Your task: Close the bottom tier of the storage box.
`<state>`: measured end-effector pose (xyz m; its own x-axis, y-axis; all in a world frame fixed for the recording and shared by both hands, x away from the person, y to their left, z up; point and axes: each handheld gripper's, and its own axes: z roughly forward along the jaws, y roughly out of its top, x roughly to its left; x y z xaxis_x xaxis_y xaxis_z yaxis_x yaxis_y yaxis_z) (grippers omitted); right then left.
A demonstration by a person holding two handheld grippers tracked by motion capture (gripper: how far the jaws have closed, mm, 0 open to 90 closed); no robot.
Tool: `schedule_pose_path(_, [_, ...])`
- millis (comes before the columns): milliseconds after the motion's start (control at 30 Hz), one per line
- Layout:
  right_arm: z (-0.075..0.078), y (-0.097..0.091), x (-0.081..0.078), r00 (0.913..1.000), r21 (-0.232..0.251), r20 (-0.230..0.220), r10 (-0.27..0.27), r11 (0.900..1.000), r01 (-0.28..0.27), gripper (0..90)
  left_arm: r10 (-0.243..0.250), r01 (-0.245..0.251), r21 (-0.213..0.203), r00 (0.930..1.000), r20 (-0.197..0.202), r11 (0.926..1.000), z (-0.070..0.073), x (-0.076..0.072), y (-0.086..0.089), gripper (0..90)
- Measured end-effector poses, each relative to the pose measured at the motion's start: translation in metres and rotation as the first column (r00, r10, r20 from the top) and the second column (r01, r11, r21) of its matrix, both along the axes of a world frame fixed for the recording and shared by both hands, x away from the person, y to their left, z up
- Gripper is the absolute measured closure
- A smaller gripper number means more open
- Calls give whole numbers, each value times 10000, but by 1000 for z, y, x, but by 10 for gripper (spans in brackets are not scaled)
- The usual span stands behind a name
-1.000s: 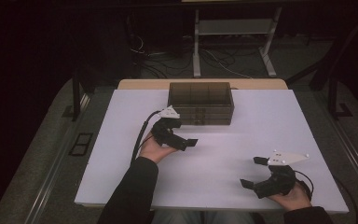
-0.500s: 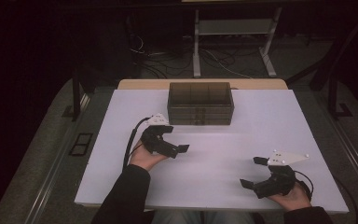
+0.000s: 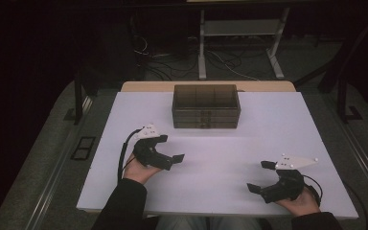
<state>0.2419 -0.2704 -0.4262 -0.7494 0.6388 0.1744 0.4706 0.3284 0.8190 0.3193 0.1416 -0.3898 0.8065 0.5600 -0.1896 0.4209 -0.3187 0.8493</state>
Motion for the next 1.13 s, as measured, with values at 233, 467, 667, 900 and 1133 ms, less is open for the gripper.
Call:
schedule_pose_path(233, [0, 0, 0, 10000, 28, -26, -28, 10000, 28, 6, 133, -132, -62, 9999, 105, 9999, -4, -11, 10, 0])
schedule_pose_path(467, [0, -1, 1, 10000, 32, -30, -47, 10000, 47, 6, 477, -469, -288, 9985, 277, 9985, -12, -24, 21, 0])
schedule_pose_path(667, [-1, -1, 1, 9999, 13, -119, -119, 9999, 120, 6, 629, -614, -484, 9975, 306, 9969, -21, -32, 28, 0])
schedule_pose_path(900, [-1, -2, 2, 9997, 32, -149, -205, 9998, 205, 6, 678, -648, -727, 9969, 408, 9953, -26, -42, 34, 0])
schedule_pose_path(1133, [-2, -2, 2, 9994, 37, -212, -277, 9996, 278, 6, 618, -581, -731, 9969, 497, 9956, -31, -47, 36, 0])
